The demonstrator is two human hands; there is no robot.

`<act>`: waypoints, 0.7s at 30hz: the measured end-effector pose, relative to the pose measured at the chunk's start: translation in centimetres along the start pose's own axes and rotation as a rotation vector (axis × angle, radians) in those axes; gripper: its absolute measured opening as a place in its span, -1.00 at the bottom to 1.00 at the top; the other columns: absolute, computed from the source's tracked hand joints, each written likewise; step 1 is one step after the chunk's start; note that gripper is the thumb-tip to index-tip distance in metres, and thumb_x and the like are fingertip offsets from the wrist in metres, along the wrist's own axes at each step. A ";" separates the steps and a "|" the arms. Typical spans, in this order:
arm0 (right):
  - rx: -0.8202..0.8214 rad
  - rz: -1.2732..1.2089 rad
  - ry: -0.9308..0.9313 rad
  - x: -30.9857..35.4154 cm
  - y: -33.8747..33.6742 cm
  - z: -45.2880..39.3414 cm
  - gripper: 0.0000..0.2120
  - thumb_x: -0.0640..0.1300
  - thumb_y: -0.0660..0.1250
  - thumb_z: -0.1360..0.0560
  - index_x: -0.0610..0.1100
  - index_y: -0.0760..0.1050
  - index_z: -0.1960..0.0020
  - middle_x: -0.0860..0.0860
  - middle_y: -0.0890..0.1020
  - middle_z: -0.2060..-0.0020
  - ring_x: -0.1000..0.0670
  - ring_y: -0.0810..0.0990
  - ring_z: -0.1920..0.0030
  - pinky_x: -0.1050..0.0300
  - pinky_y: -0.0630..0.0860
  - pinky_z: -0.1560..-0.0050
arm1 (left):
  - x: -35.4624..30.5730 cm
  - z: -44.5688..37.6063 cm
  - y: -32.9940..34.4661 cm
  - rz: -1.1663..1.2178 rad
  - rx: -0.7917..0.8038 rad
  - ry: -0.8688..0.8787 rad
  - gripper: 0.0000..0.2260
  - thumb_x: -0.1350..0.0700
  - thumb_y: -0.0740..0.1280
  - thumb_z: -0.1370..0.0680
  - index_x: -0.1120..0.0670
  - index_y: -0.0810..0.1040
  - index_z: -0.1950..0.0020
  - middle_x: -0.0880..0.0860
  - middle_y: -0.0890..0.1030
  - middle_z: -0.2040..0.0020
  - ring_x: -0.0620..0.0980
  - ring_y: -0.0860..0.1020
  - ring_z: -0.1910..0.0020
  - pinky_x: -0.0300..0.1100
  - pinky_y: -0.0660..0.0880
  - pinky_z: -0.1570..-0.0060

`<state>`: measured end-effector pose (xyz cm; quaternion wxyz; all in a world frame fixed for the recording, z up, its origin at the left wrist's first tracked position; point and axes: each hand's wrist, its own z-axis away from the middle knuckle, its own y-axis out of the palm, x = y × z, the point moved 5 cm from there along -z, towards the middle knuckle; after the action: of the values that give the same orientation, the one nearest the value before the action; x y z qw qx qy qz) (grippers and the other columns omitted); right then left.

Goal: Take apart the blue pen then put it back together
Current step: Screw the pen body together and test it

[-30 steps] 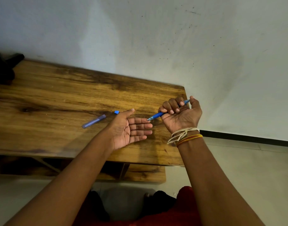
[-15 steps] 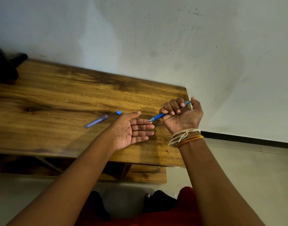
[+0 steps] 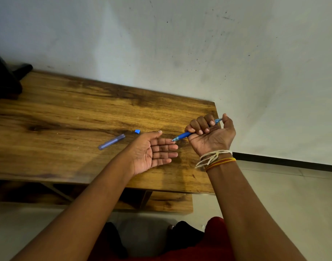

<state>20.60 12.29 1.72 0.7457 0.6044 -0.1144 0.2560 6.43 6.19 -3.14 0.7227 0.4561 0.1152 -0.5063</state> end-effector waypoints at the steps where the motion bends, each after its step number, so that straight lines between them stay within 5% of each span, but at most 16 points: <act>1: -0.001 0.000 0.000 0.1 0.0 0.0 -0.54 0.13 0.02 -0.50 -0.10 0.21 0.47 0.01 0.20 0.62 0.03 0.16 0.55 0.15 0.17 0.35 | 0.0 0.0 0.0 0.004 0.000 0.000 -0.64 -0.01 0.20 -0.58 0.22 0.67 0.10 0.22 0.70 0.04 0.16 0.68 0.07 -0.09 0.62 0.15; 21: -0.022 -0.029 0.006 0.0 -0.4 -0.3 -0.54 0.10 0.01 -0.52 -0.10 0.20 0.48 0.01 0.19 0.63 0.02 0.16 0.56 0.15 0.16 0.36 | 0.0 -0.1 0.0 0.016 -0.009 -0.003 -0.61 -0.02 0.19 -0.58 0.22 0.68 0.13 0.22 0.70 0.05 0.15 0.69 0.08 -0.11 0.63 0.19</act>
<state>20.76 12.49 1.32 0.7564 0.5968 -0.1064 0.2458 6.47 6.32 -3.17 0.7289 0.4532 0.1127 -0.5007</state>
